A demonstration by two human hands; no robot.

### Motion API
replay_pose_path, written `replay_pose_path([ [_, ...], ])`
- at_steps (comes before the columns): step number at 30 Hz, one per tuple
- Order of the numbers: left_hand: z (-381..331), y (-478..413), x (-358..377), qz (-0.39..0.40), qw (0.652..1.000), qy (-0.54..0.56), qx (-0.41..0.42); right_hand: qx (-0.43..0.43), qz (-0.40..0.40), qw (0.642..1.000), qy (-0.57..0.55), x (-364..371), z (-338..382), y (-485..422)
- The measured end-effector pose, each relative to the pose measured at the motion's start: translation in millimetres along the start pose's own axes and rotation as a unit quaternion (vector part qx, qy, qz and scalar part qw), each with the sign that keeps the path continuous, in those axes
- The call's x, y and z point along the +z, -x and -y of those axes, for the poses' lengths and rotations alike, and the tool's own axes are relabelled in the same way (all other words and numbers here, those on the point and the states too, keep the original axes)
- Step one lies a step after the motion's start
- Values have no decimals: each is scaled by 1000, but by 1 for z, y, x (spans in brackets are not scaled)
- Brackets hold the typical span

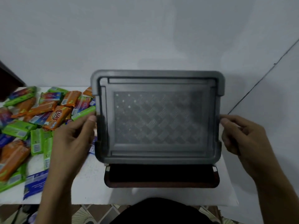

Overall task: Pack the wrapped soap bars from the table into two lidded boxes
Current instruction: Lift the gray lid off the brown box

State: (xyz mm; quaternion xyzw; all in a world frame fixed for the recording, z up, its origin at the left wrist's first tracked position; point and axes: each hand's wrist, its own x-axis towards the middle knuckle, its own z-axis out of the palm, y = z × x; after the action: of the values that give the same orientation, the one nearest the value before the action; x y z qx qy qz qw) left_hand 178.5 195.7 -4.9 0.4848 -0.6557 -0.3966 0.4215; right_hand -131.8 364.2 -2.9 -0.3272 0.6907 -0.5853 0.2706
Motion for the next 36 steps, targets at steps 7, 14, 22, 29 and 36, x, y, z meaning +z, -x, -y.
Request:
replay_pose_path([
  [7, -27, -54, 2, 63, 965, 253, -7, 8, 52, 984, -171, -2, 36, -55],
  [14, -6, -146, 57, 120, 987, 72, 79, -197, 16, 970, 144, 15, 20, -154],
  [22, 40, -250, 142, 135, 974, -150, 108, -222, -38, 913, 339, 48, -38, -270],
  [29, 75, -274, 170, 200, 962, -184, 42, -148, -5, 943, 300, 68, -77, -296],
  [36, 82, -261, 164, 191, 961, -200, 25, -110, 16, 943, 313, 71, -73, -282],
])
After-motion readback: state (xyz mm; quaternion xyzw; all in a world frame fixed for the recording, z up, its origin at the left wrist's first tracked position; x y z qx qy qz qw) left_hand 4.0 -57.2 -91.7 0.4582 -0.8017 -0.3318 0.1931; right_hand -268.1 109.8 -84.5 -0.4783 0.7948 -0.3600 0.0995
